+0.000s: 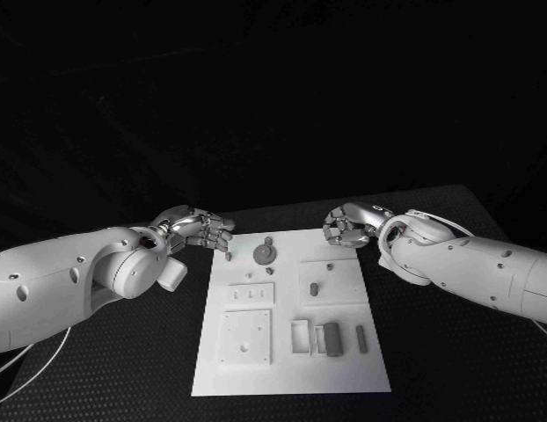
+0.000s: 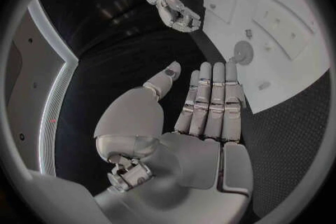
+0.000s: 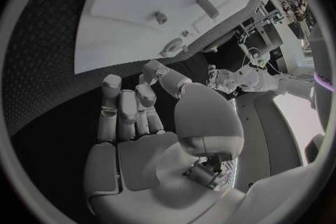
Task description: Assemble the parts on the task board
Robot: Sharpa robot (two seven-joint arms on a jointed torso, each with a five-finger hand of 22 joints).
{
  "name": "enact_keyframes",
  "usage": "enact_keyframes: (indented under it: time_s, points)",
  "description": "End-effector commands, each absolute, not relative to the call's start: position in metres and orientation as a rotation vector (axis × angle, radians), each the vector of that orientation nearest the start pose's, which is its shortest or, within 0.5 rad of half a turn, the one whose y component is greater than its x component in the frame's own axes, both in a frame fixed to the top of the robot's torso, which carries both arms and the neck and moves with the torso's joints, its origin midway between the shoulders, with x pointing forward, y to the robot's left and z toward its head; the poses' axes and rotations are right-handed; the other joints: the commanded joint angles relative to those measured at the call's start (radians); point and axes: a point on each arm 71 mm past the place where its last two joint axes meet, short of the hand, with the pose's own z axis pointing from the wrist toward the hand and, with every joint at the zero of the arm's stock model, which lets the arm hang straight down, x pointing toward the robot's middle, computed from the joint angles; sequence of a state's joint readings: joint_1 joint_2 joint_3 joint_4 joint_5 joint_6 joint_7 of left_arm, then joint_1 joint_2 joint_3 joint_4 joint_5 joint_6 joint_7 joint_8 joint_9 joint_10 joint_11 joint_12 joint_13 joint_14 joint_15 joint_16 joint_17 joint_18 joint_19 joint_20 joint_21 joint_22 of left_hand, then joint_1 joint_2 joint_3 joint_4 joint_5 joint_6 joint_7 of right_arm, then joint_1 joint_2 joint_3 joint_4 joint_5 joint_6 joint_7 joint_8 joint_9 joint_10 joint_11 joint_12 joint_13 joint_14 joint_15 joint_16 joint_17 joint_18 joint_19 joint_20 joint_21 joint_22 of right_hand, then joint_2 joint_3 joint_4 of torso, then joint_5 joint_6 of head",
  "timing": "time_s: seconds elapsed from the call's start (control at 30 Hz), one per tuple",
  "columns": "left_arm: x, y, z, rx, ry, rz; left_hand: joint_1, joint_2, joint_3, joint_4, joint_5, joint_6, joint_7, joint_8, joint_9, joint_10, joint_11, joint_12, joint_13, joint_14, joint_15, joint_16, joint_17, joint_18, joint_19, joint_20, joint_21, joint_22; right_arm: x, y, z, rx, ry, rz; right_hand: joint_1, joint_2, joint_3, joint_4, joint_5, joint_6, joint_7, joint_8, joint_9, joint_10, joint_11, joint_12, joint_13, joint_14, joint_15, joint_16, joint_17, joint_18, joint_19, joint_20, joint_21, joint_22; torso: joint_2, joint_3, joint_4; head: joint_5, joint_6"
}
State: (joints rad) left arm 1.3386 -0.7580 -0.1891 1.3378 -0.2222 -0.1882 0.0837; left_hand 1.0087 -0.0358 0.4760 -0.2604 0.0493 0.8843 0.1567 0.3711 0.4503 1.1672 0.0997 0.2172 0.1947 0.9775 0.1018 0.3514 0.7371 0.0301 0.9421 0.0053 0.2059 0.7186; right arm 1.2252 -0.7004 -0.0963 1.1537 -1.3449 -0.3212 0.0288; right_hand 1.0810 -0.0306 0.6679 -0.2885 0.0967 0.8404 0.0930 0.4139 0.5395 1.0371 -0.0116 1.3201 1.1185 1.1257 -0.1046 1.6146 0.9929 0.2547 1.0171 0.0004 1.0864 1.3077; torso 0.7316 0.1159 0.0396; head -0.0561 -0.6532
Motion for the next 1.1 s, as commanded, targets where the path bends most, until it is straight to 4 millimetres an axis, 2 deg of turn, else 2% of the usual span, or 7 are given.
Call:
enact_keyframes:
  time_s: [0.03, 0.07, 0.2, 0.43, 0.57, 0.77, 1.1]
  points:
    - [0.522, 0.207, -0.195, -0.872, 1.943, -1.167, -0.025, -0.009, -0.004, 0.015, 0.000, 0.010, -0.001, 0.002, -0.001, 0.008, -0.001, -0.002, 0.002, 0.003, 0.001, -0.004, 0.006, 0.017, 0.004, -0.001, -0.002, 0.002, 0.541, -0.224, -0.203, -0.088, 1.688, 0.512, 0.014, 0.000, 0.001, -0.003, -0.001, 0.218, -0.015, 0.005, 0.001, -0.007, -0.016, 0.004, 0.001, 0.014, -0.009, 0.006, 0.001, 0.007, 0.004, -0.007, 0.006, 0.019, -0.001, -0.0009, -0.0010, 0.003, 0.007]
    - [0.521, 0.204, -0.196, -0.865, 1.954, -1.158, -0.035, -0.016, -0.008, 0.020, 0.000, 0.009, -0.001, 0.000, -0.003, 0.006, 0.000, -0.005, 0.002, 0.000, 0.003, -0.006, 0.007, 0.017, 0.002, -0.001, -0.003, 0.002, 0.540, -0.219, -0.201, -0.092, 1.690, 0.520, 0.014, 0.000, 0.001, -0.003, -0.001, 0.218, -0.016, 0.005, 0.002, -0.008, -0.016, 0.003, 0.000, 0.013, -0.010, 0.006, 0.000, 0.007, 0.005, -0.007, 0.006, 0.019, -0.001, -0.0006, -0.0006, 0.003, 0.008]
    - [0.520, 0.190, -0.197, -0.864, 1.975, -1.137, -0.066, -0.033, -0.018, 0.034, 0.000, -0.002, 0.003, -0.011, -0.010, 0.002, 0.004, -0.015, 0.001, -0.007, 0.005, -0.013, 0.012, 0.017, -0.004, 0.001, -0.008, 0.002, 0.534, -0.198, -0.197, -0.114, 1.698, 0.554, 0.014, -0.001, 0.001, -0.003, -0.001, 0.218, -0.016, 0.005, 0.002, -0.009, -0.016, 0.003, -0.002, 0.011, -0.010, 0.006, -0.003, 0.007, 0.005, -0.007, 0.006, 0.019, -0.002, -0.0037, -0.0062, 0.010, 0.013]
    - [0.516, 0.168, -0.199, -0.855, 2.017, -1.132, -0.080, -0.032, -0.017, 0.044, 0.000, -0.007, 0.004, -0.018, -0.014, 0.001, 0.006, -0.023, 0.002, -0.008, 0.005, -0.016, 0.018, 0.019, -0.004, 0.001, -0.009, 0.005, 0.525, -0.165, -0.193, -0.160, 1.696, 0.613, 0.014, -0.001, 0.001, -0.003, -0.001, 0.218, -0.016, 0.004, 0.002, -0.011, -0.016, 0.002, -0.004, 0.010, -0.010, 0.007, -0.006, 0.007, 0.005, -0.008, 0.006, 0.018, -0.004, -0.0068, -0.0134, 0.024, 0.017]
    - [0.515, 0.159, -0.199, -0.847, 2.025, -1.136, -0.085, -0.030, -0.017, 0.047, 0.000, -0.007, 0.005, -0.020, -0.015, 0.002, 0.006, -0.026, 0.003, -0.007, 0.005, -0.017, 0.020, 0.019, -0.003, 0.001, -0.009, 0.006, 0.521, -0.149, -0.193, -0.181, 1.699, 0.647, 0.014, -0.001, 0.001, -0.003, -0.001, 0.218, -0.016, 0.004, 0.002, -0.012, -0.017, 0.001, -0.006, 0.010, -0.010, 0.006, -0.007, 0.007, 0.005, -0.008, 0.007, 0.018, -0.005, -0.0079, -0.0119, 0.029, 0.016]
    - [0.513, 0.148, -0.200, -0.837, 2.035, -1.162, -0.089, -0.027, -0.016, 0.051, 0.000, -0.007, 0.004, -0.021, -0.016, 0.002, 0.006, -0.028, 0.003, -0.007, 0.005, -0.018, 0.023, 0.020, -0.003, 0.001, -0.010, 0.007, 0.513, -0.126, -0.191, -0.230, 1.698, 0.690, 0.013, 0.000, 0.001, -0.003, -0.001, 0.218, -0.016, 0.003, 0.002, -0.013, -0.016, 0.000, -0.008, 0.009, -0.011, 0.006, -0.010, 0.007, 0.006, -0.008, 0.007, 0.018, -0.003, -0.0061, -0.0118, 0.030, 0.018]
    - [0.513, 0.144, -0.200, -0.830, 2.053, -1.165, -0.093, -0.024, -0.015, 0.053, 0.000, -0.004, 0.005, -0.021, -0.016, 0.004, 0.006, -0.029, 0.005, -0.007, 0.005, -0.019, 0.026, 0.020, -0.003, 0.001, -0.010, 0.009, 0.506, -0.111, -0.189, -0.254, 1.698, 0.728, 0.012, 0.000, 0.001, -0.002, -0.001, 0.218, -0.015, 0.002, 0.002, -0.014, -0.016, -0.001, -0.010, 0.008, -0.012, 0.006, -0.012, 0.007, 0.006, -0.009, 0.006, 0.017, -0.003, -0.0063, -0.0108, 0.031, 0.014]
